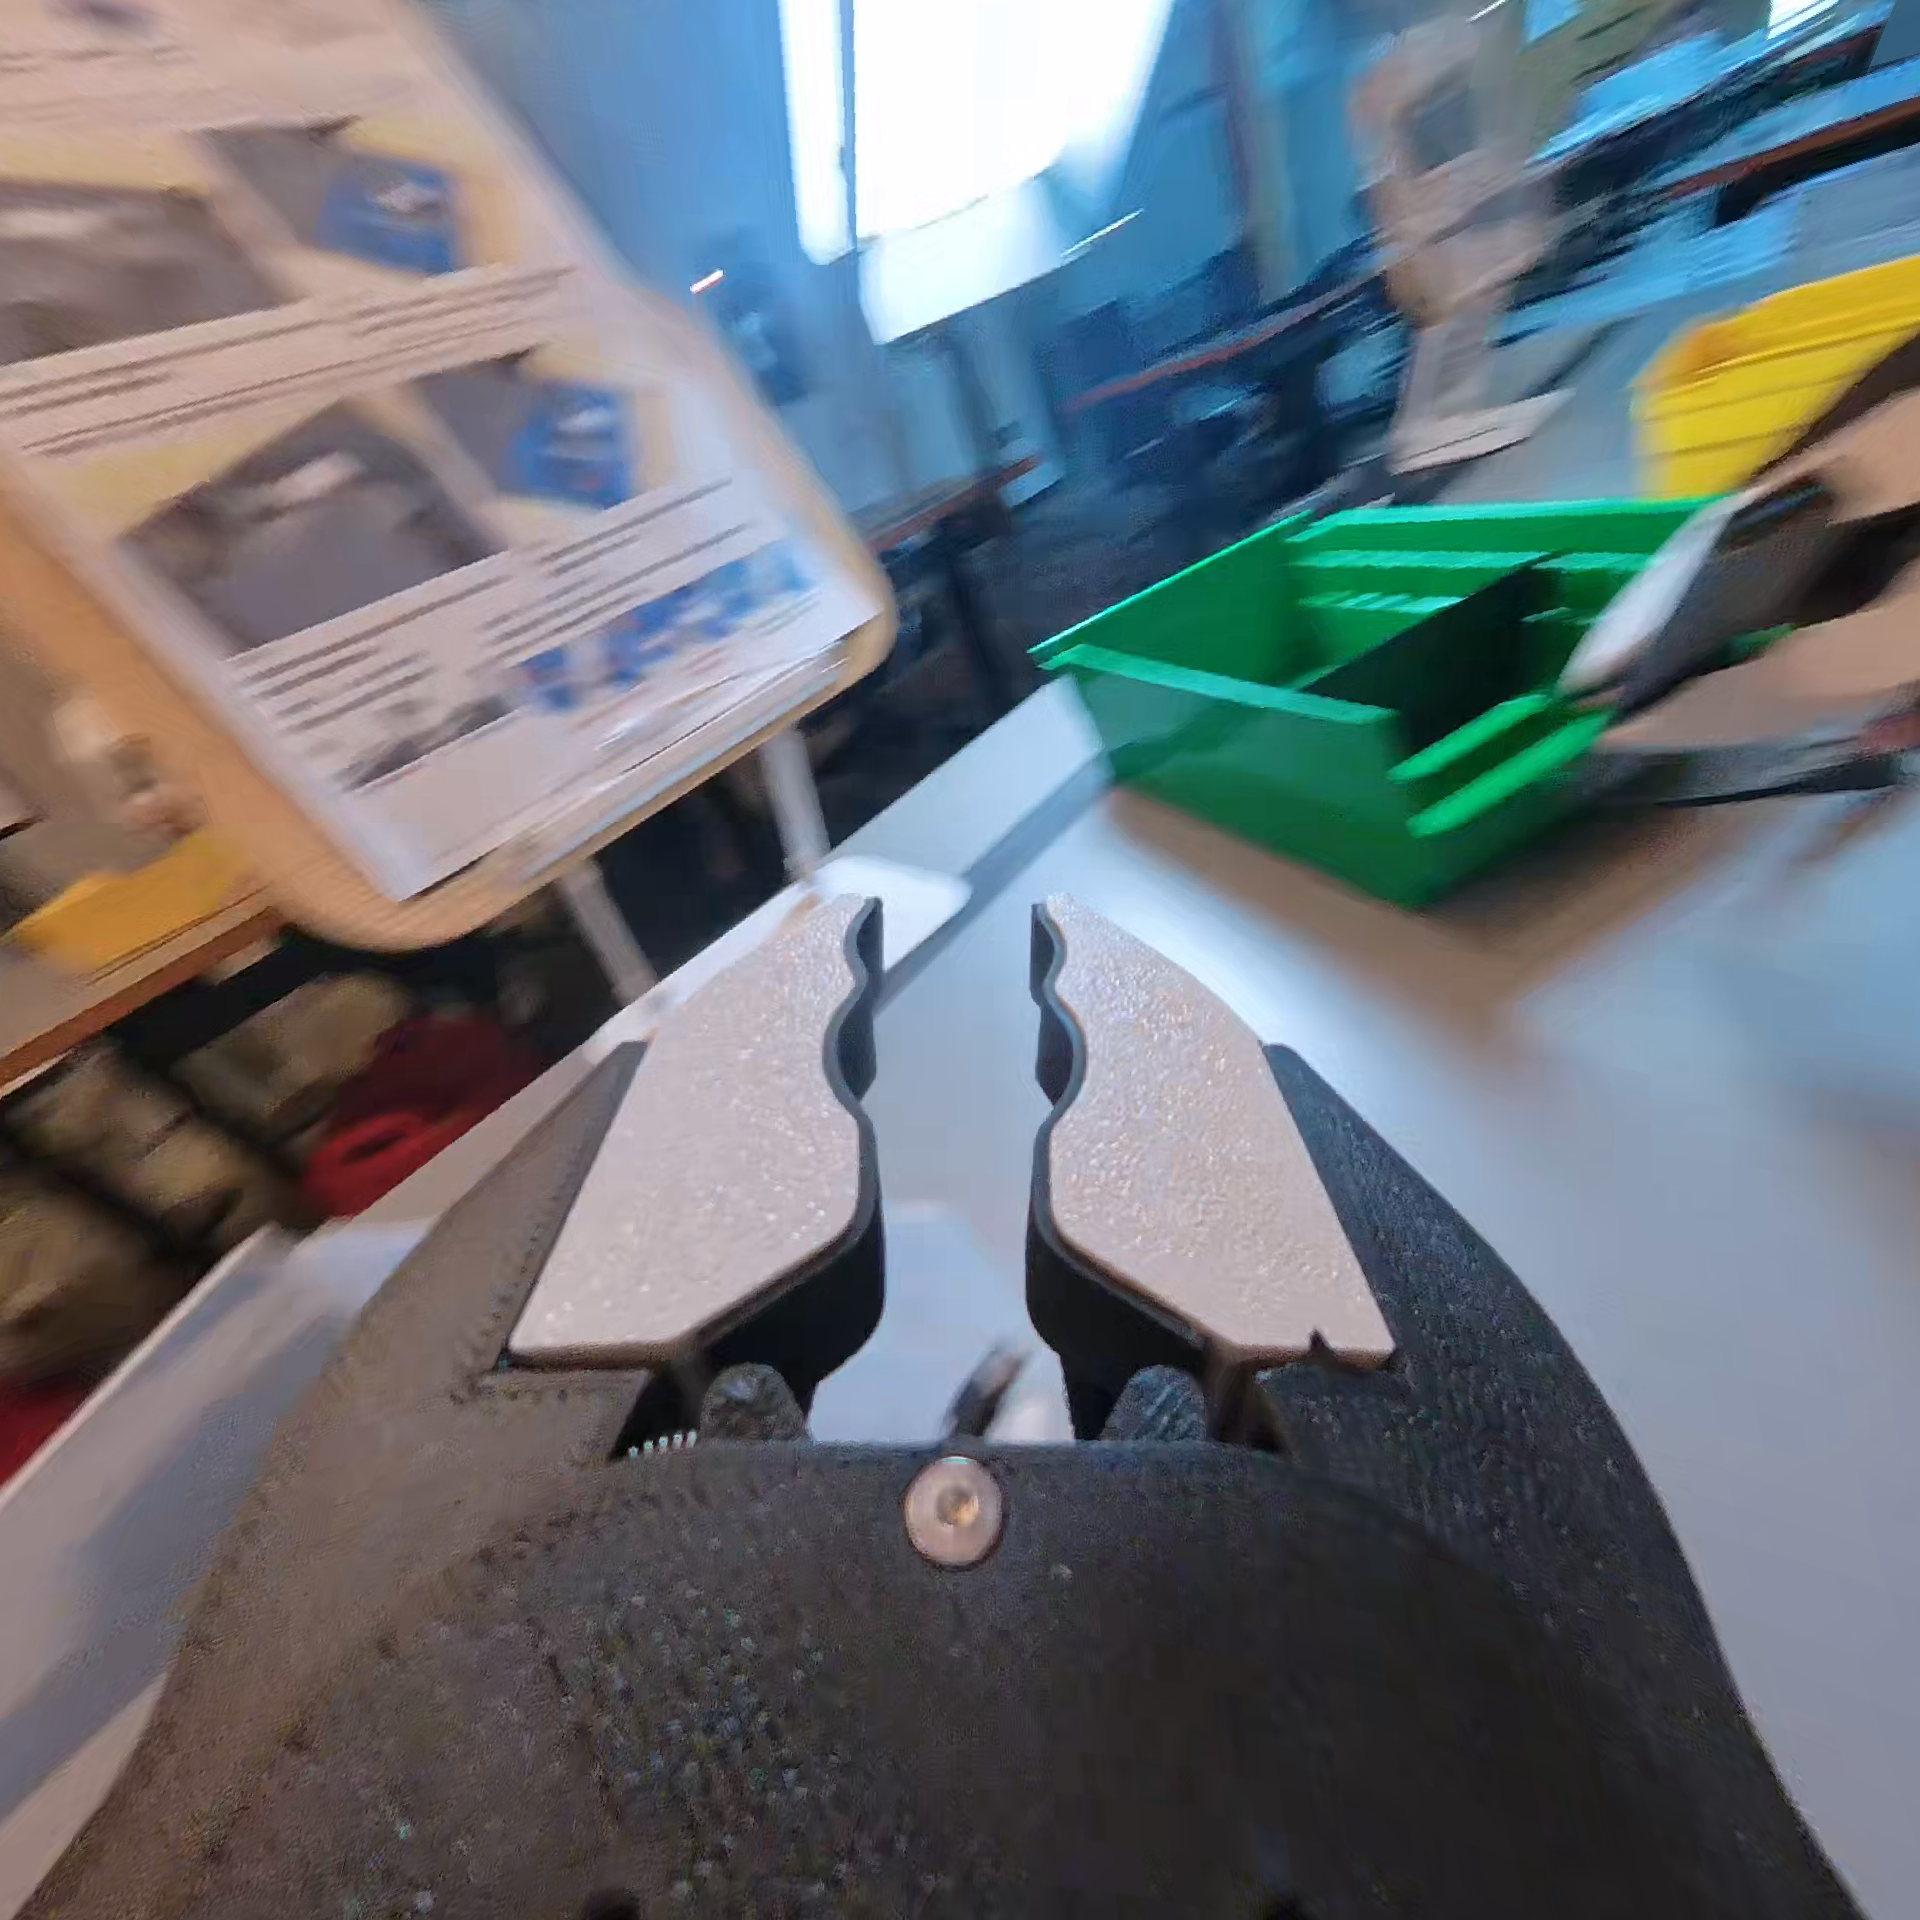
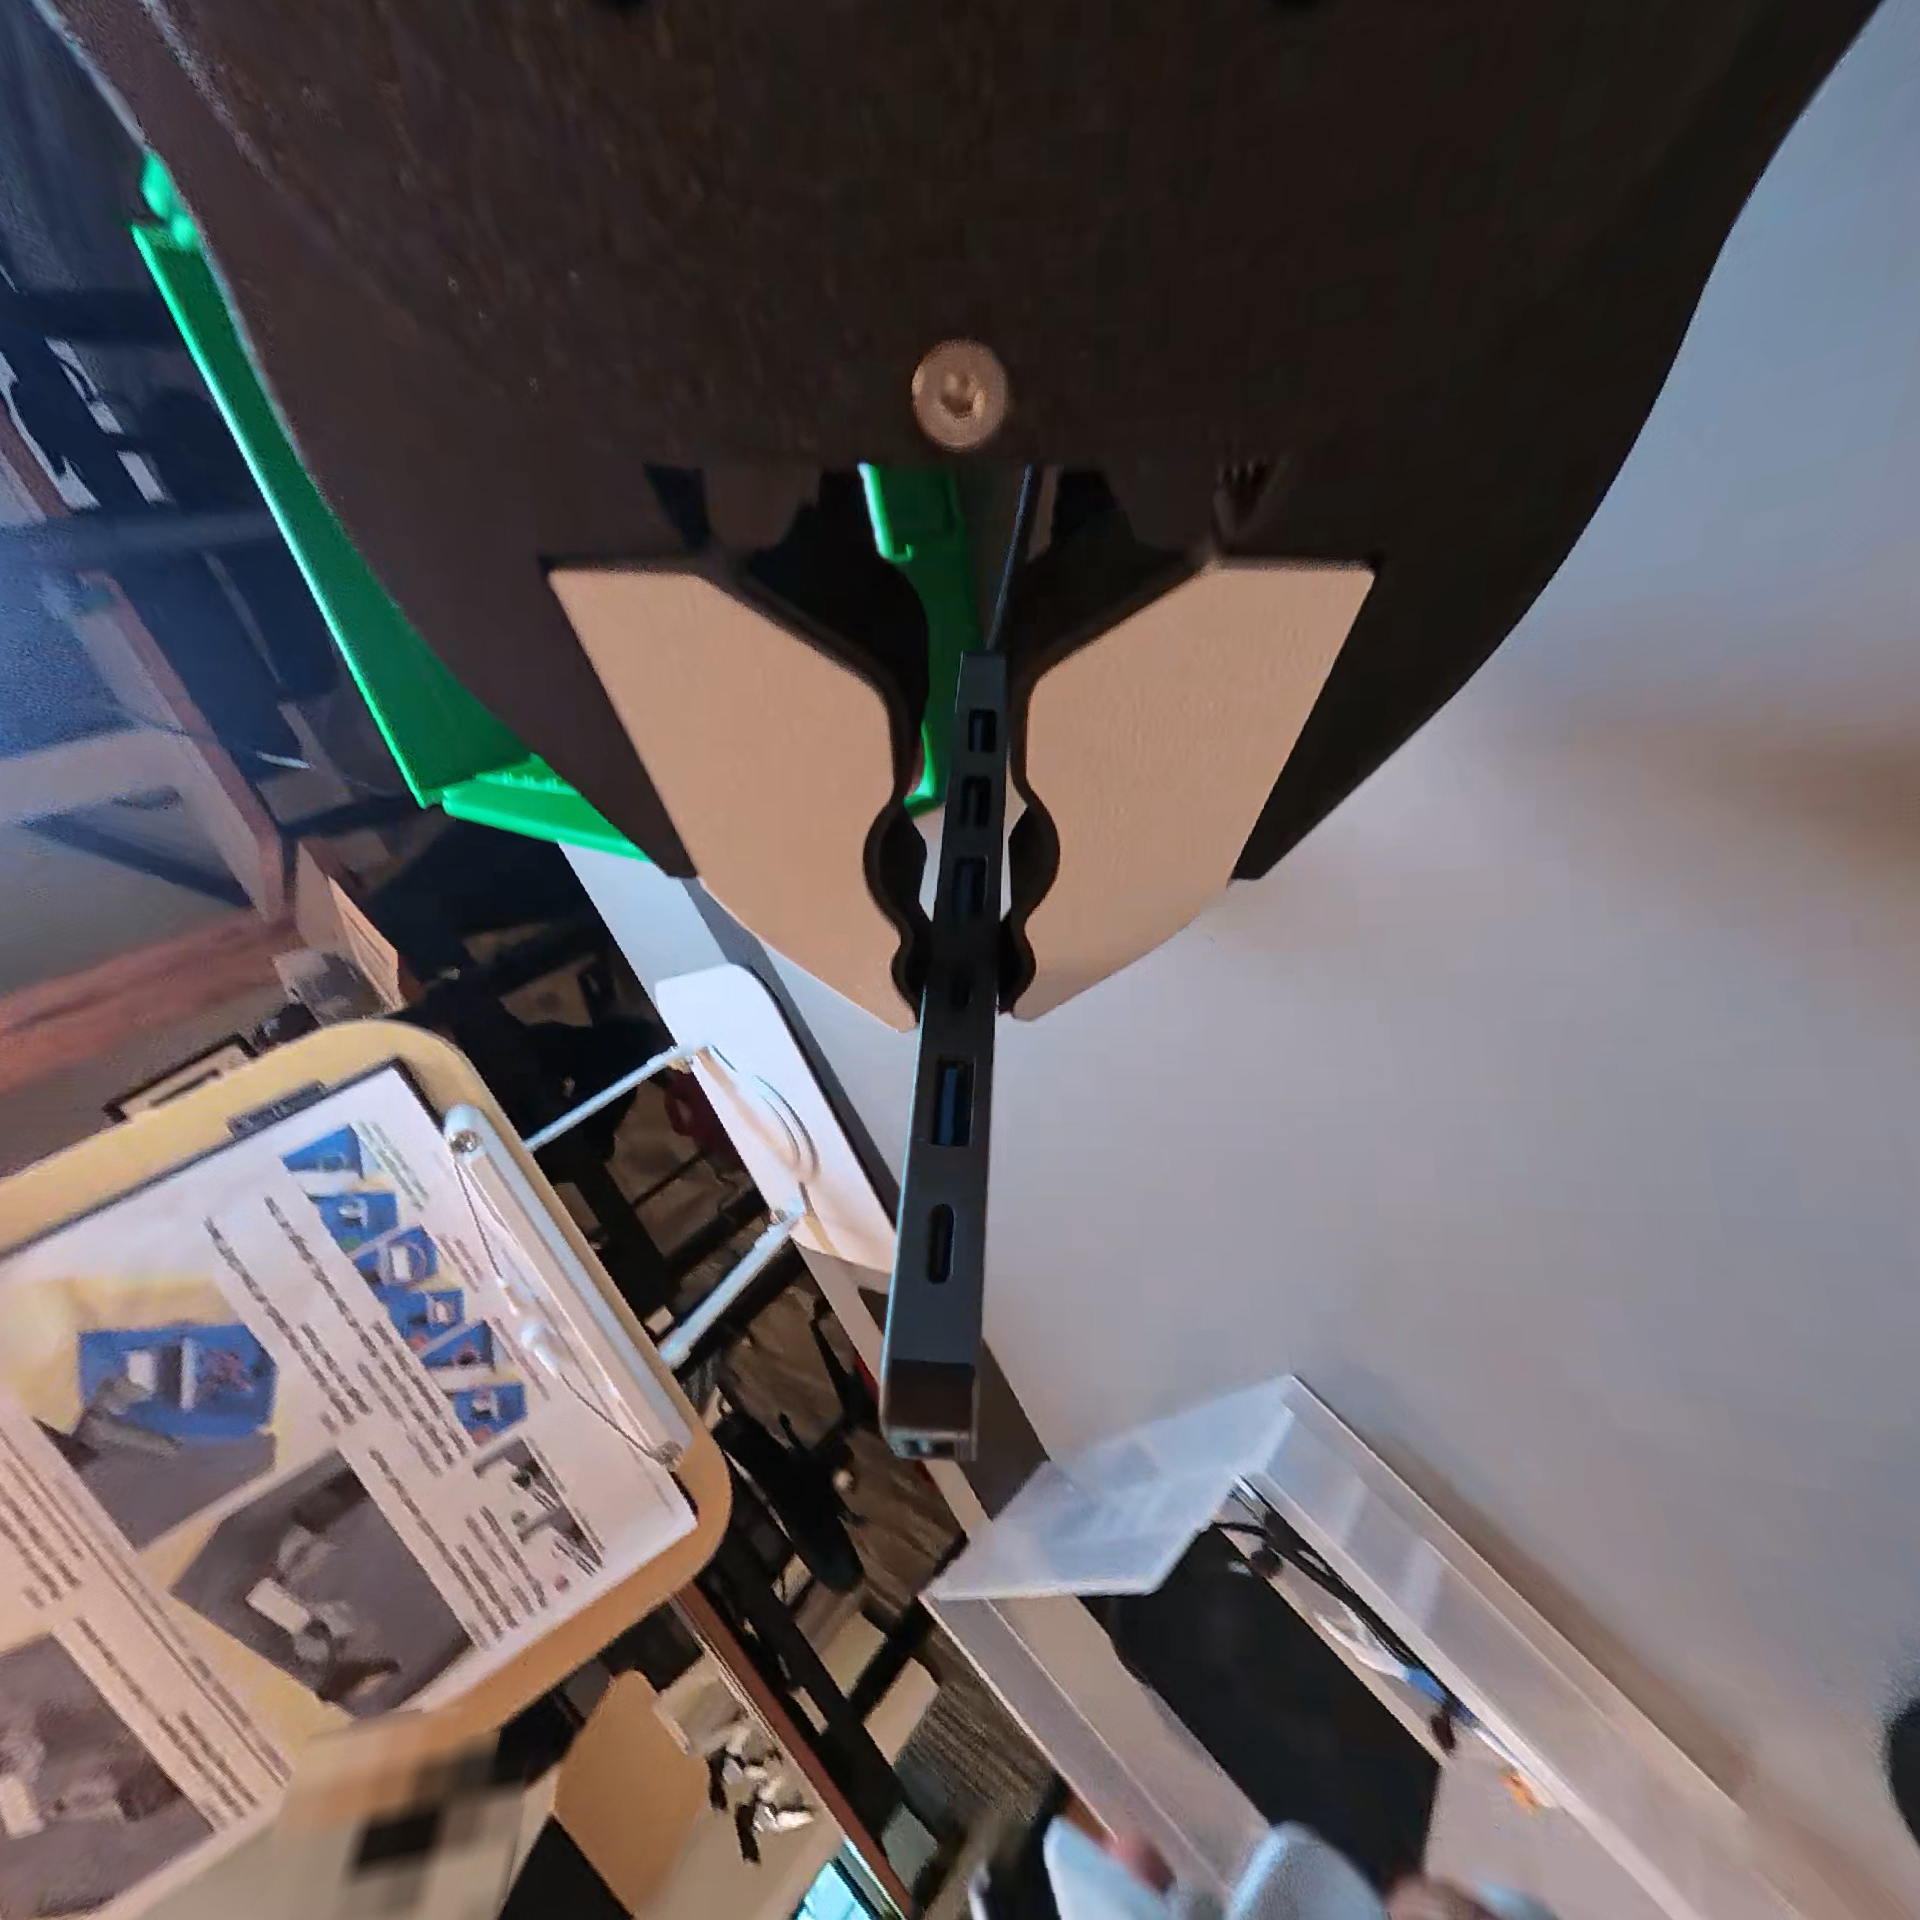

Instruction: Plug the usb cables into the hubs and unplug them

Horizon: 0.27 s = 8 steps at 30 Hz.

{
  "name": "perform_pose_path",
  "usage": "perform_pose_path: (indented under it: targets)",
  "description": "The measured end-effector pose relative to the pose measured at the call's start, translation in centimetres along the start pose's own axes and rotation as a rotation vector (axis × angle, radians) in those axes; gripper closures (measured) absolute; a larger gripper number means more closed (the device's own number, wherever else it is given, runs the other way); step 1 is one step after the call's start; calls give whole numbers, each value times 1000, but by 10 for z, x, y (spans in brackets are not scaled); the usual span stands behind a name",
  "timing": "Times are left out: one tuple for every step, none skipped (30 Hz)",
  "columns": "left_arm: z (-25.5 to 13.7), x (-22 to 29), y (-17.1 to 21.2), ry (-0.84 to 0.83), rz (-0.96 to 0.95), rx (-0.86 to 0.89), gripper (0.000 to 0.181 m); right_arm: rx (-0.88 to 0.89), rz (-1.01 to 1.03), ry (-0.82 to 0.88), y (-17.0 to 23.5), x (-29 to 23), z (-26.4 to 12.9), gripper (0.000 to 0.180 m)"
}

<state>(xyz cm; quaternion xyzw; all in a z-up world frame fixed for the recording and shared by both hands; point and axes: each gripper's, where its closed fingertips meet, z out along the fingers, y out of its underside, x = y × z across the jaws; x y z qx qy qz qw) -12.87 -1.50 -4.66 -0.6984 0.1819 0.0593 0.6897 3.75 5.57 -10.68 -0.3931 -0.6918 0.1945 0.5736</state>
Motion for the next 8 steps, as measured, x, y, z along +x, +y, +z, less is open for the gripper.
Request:
perform_pose_path:
  targets:
    - [-8, -25, 11, -92, -5, -49, 155, -10, 13, 15, 4, 4, -2, 168]
    - [-17, -49, 25, -184, -27, -119, 156, -16, 33, 29, 7, 8, -3, 169]
    - [-27, -68, 42, -263, -56, -203, 158, -17, 51, 36, 9, 10, -4, 168]
    - [-36, -82, 58, -315, -76, -279, 159, -15, 67, 41, 11, 12, -4, 168]
    - [-43, -89, 72, -331, -88, -349, 158, -14, 79, 44, 12, 14, -4, 168]
    - [-47, -89, 85, -309, -105, -416, 156, -12, 86, 44, 12, 14, -4, 168]
    - [-48, -83, 95, -262, -125, -470, 154, -9, 87, 42, 12, 14, -4, 168]
    - [-47, -76, 102, -222, -129, -514, 156, -10, 83, 43, 12, 13, -4, 168]
